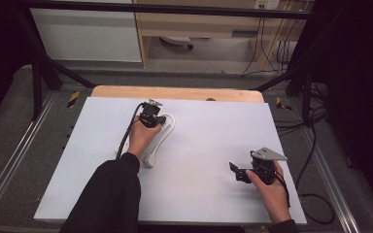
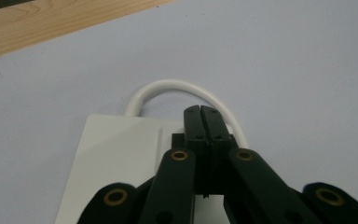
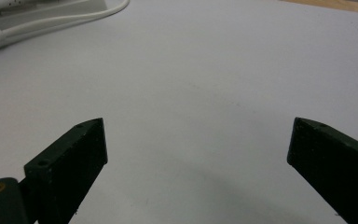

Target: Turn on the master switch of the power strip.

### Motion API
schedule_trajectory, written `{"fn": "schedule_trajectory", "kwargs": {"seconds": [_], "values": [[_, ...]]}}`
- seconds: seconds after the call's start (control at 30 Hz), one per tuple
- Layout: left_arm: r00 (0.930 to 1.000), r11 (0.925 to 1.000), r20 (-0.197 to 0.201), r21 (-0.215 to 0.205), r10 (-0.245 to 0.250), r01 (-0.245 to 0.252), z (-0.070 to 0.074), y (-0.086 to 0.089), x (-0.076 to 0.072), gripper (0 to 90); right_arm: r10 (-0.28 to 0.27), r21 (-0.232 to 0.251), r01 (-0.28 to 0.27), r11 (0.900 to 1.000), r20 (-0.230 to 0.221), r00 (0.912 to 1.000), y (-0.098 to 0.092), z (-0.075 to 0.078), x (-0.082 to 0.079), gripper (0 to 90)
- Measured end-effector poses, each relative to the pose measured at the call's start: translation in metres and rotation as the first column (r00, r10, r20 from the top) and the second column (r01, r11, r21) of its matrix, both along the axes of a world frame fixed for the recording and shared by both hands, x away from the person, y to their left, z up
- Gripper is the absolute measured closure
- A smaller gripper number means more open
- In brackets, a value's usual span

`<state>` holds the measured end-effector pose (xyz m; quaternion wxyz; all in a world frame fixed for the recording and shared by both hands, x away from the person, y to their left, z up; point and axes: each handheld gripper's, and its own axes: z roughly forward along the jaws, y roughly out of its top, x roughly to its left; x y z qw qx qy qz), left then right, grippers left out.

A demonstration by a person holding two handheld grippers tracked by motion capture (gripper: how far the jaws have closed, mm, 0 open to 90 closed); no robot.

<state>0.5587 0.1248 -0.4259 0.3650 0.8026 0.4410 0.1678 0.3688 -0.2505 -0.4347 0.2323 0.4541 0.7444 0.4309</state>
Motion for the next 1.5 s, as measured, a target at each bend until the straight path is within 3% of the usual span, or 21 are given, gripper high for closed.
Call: {"fn": "schedule_trajectory", "kwargs": {"seconds": [0.33, 0.57, 1.5], "values": [[1.0, 1.0, 0.0, 0.006, -0.003, 0.003, 0.0002, -0.001, 0.0012, 90.0, 0.001, 0.007, -0.002, 1.0, 0.003, 1.0, -0.0012, 0.0001, 0.0003, 5.1], [1.0, 0.9994, 0.01, 0.033, 0.002, -0.003, 0.0006, -0.004, 0.0001, 90.0, -0.001, 0.004, 0.001, 1.0, 0.003, 1.0, -0.0015, 0.0002, -0.0002, 5.1], [0.9999, 0.9991, -0.002, 0.041, 0.01, -0.01, 0.0012, -0.0037, 0.0005, 90.0, -0.001, 0.0, 0.001, 1.0, -0.009, 1.0, -0.0029, -0.0004, 0.0002, 5.0]]}}
